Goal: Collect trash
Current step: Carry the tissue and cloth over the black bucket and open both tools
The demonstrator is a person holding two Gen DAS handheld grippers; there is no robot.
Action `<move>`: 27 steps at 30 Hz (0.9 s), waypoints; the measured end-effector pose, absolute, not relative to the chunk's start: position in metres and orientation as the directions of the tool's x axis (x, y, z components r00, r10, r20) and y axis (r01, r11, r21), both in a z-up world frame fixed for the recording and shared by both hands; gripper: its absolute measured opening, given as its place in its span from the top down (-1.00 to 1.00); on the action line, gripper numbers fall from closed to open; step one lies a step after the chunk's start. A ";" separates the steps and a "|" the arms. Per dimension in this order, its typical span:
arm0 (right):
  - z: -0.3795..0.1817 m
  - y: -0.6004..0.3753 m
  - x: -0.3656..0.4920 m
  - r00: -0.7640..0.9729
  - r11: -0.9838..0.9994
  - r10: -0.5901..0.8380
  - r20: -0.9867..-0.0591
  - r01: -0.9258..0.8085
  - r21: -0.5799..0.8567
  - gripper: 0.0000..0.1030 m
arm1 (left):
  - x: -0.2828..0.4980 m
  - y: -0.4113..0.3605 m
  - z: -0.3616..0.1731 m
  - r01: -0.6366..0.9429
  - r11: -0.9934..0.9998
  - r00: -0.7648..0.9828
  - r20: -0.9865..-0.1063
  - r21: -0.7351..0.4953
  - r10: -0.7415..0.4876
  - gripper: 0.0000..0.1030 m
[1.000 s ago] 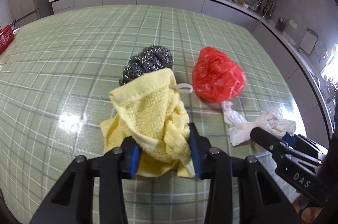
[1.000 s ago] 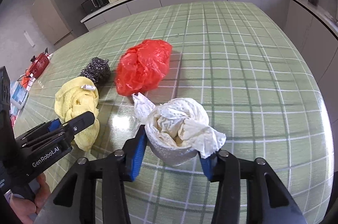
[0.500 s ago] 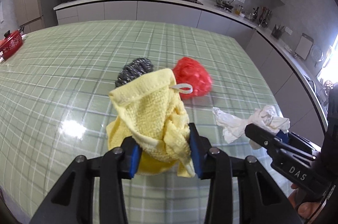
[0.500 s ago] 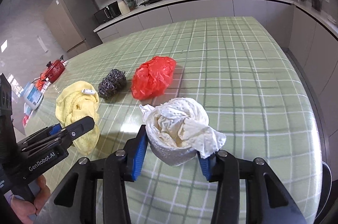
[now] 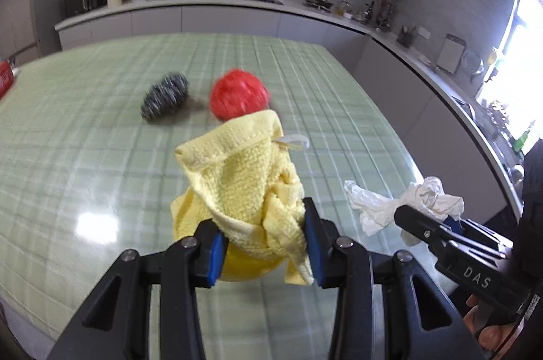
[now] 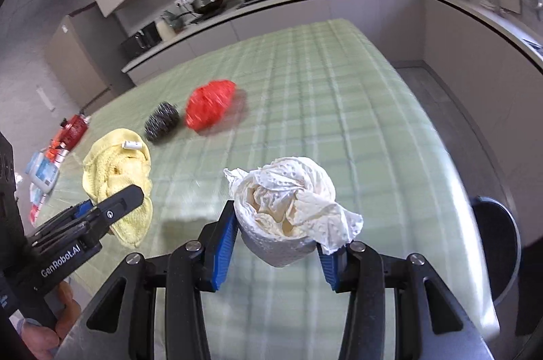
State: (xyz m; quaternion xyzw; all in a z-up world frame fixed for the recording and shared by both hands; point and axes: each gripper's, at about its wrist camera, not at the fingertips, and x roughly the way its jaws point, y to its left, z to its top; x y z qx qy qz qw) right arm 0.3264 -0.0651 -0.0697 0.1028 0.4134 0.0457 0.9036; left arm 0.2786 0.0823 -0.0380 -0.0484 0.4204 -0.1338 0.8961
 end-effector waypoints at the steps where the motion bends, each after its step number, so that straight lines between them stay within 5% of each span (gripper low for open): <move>1: -0.070 -0.067 0.316 0.650 0.976 0.157 -0.743 0.015 0.219 0.10 | 0.276 0.077 -0.039 0.204 0.957 0.605 -0.743 -0.204 -0.288 0.20; 16: -0.055 -0.150 0.244 0.687 0.965 0.104 -0.719 0.106 0.241 0.10 | 0.235 -0.026 -0.028 0.325 0.927 0.592 -0.724 -0.188 -0.354 0.20; 27: -0.069 -0.335 0.210 0.674 0.946 0.072 -0.735 0.187 0.265 0.10 | 0.218 -0.191 -0.043 0.363 0.913 0.549 -0.749 -0.185 -0.370 0.20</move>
